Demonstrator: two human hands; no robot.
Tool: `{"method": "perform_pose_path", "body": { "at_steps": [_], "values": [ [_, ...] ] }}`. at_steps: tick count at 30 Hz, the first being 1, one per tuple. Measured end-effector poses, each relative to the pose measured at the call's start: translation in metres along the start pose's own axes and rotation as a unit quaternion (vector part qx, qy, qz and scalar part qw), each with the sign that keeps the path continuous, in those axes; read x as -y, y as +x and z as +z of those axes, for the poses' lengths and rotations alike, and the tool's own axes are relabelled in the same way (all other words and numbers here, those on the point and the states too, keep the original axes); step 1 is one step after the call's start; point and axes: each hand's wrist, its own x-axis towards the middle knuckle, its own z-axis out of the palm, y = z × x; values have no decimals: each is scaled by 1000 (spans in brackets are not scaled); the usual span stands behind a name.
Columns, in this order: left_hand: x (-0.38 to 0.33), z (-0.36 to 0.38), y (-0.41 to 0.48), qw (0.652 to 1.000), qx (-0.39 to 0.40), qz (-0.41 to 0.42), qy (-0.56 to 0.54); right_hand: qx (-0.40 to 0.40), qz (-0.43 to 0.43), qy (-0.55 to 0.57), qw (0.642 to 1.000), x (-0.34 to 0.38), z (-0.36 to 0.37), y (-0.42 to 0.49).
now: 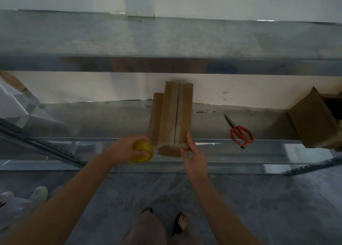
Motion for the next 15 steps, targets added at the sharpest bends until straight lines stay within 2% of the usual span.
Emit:
{"method": "perform_pose_path", "body": {
  "at_steps": [3,5,7,10,15],
  "values": [
    [7,-6,2,999,3,-6,-38,-24,43,-2,999,2,8,1],
    [12,-9,7,1000,14,12,-14,-27,61,10,998,6,12,0],
    [17,-12,12,998,26,49,41,-33,77,24,996,9,15,0],
    [20,-16,19,990,39,62,117,-44,78,30,995,11,17,-1],
    [21,-8,21,951,-26,76,300,-44,94,58,993,20,17,0]
  ]
}}
